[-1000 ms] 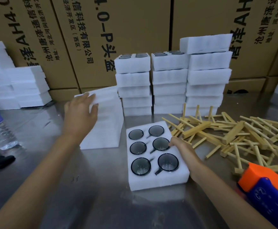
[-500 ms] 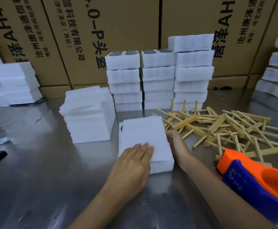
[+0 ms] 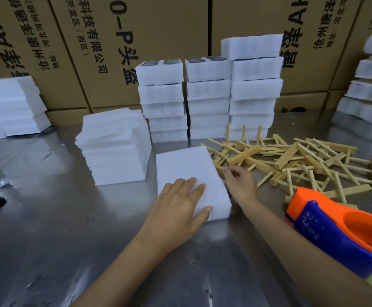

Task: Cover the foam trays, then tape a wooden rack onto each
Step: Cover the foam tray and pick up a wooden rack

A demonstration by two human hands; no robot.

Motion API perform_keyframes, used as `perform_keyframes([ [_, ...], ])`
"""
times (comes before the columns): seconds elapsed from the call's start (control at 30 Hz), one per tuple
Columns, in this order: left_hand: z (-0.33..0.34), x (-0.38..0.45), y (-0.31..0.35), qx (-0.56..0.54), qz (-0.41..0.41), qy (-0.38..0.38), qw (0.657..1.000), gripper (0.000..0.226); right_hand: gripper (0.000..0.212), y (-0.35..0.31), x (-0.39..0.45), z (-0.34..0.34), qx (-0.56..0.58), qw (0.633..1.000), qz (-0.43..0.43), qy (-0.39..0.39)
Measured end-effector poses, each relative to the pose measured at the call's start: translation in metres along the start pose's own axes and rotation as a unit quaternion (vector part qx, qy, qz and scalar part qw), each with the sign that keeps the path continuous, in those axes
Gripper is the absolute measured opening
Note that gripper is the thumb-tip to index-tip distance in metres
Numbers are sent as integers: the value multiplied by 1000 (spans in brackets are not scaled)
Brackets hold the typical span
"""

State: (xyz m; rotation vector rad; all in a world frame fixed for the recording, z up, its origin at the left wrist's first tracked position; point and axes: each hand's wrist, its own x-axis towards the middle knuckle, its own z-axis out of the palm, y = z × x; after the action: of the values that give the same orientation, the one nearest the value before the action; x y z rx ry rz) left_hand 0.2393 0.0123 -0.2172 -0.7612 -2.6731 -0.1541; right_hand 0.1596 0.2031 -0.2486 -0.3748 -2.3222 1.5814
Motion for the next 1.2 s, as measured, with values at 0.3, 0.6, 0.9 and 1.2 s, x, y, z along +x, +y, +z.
perform_keyframes([
  [0.3,-4,59,-59,-180,-194,19,964,50,31,4,44,-19,-421,889,-172,-60],
  [0.6,29,73,-80,-474,-342,-42,810,75,20,-27,55,-42,-361,923,-120,-62],
  [0.9,31,80,-72,-553,-352,-25,755,83,23,-79,56,-82,-364,905,-220,6],
  [1.2,41,78,-49,-590,-385,52,708,87,27,-126,27,-74,-148,943,-278,107],
])
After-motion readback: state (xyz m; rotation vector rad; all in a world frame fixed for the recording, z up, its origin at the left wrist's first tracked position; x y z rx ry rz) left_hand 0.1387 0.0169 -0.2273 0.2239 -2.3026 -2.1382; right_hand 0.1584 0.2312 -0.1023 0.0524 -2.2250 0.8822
